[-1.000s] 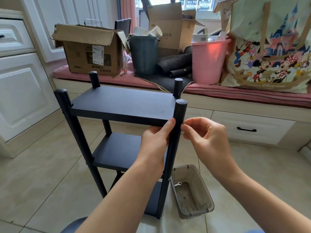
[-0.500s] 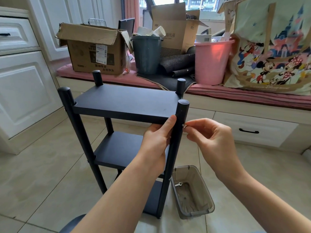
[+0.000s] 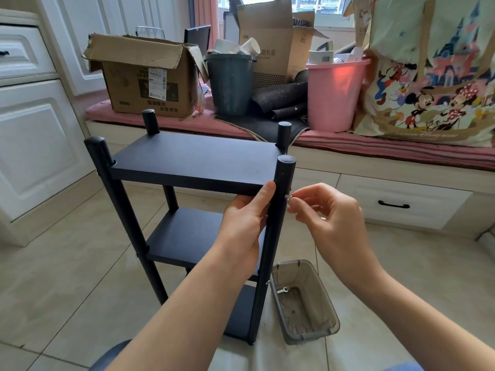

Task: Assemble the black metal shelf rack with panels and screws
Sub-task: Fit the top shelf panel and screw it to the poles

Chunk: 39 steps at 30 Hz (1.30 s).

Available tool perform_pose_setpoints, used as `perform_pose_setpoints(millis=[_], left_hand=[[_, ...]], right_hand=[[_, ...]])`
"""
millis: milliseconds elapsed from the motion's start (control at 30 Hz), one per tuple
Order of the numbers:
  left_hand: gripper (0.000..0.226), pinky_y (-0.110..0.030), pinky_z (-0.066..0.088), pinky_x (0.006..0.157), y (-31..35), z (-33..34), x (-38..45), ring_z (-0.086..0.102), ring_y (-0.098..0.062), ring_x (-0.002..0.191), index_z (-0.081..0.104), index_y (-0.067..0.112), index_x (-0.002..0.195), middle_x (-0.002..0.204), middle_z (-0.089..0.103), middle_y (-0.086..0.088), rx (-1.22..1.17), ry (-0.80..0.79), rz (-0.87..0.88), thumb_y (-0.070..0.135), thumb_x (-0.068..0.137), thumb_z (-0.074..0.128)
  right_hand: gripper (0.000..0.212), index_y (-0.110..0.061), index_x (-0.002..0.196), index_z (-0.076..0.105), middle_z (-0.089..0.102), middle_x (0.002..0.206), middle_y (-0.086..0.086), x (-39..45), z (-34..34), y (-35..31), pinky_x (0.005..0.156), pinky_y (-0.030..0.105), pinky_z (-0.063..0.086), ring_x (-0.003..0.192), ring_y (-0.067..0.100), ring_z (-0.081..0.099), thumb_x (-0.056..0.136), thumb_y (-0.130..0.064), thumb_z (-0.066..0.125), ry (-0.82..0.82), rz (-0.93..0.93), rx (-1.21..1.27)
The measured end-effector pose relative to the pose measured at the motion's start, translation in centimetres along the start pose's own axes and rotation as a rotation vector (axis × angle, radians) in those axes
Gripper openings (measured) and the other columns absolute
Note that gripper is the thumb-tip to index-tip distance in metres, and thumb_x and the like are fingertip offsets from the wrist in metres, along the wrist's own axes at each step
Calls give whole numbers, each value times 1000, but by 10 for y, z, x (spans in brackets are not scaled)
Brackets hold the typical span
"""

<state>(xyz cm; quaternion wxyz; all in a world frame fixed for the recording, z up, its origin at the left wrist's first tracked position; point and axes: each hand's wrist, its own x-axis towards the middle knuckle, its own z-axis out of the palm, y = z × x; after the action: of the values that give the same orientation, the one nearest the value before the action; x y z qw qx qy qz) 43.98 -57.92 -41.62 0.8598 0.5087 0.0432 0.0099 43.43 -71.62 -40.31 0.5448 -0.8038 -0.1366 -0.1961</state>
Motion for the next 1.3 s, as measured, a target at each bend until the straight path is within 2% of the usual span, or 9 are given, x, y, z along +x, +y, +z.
perform_pose_setpoints(millis=[267,433,533,733,800,867,933,1100,1300], left_hand=[[48,-33,51,97,-1,-1,-1,73,-19,101,69,11,117,102,78,-3,1,6,2,39,78,69],[48,-29,52,91,-1,-1,-2,74,-17,98,69,11,114,100,78,-4,-17,4,-1,39,76,68],[48,-31,52,93,-1,-1,-1,74,-17,98,69,11,114,99,78,-3,-10,8,-2,39,75,68],[52,-29,52,87,0,-1,-3,72,-22,104,69,10,119,106,77,-8,-25,2,-17,39,75,69],[53,-30,51,89,0,-1,-3,71,-24,106,69,8,120,109,76,-10,-37,-3,-18,38,76,69],[53,-31,51,92,1,0,-3,71,-23,104,69,7,121,110,75,-11,-48,-4,-13,37,77,69],[53,-32,51,95,0,0,-4,71,-21,102,69,6,121,109,75,-10,-55,-1,-9,36,76,69],[55,-32,52,97,-1,0,-4,71,-24,106,68,5,122,111,75,-12,-57,-10,6,35,76,68],[52,-28,53,86,-2,-1,-4,71,-25,106,70,9,117,106,76,-9,-41,-12,12,39,75,69]], right_hand=[[7,-26,84,67,70,74,-11,-1,0,-2,74,37,57,73,11,67,89,-22,70,-1,-23,-55],[9,-27,83,68,70,75,-10,0,-1,-1,75,39,57,73,12,67,88,-21,72,-19,-16,-53],[6,-24,84,69,71,75,-7,1,-1,0,77,42,58,73,14,68,89,-21,71,-33,21,-1],[7,-22,83,70,71,73,0,1,-1,0,73,40,57,75,28,66,90,-20,70,-50,87,78],[6,-21,85,70,70,73,-3,1,-1,0,73,37,56,72,21,66,90,-22,69,-52,59,19],[4,-22,86,69,69,74,-6,1,0,-1,70,26,54,70,12,64,89,-21,71,-26,20,-32],[5,-22,88,68,69,77,-8,0,0,-3,68,21,53,71,9,63,88,-19,73,4,-12,-68],[5,-23,85,70,70,75,-12,0,0,-4,71,26,54,72,8,64,88,-19,73,2,-13,-98],[6,-20,86,70,72,73,-3,-1,0,-3,69,24,55,69,12,67,92,-22,68,-59,136,98]])
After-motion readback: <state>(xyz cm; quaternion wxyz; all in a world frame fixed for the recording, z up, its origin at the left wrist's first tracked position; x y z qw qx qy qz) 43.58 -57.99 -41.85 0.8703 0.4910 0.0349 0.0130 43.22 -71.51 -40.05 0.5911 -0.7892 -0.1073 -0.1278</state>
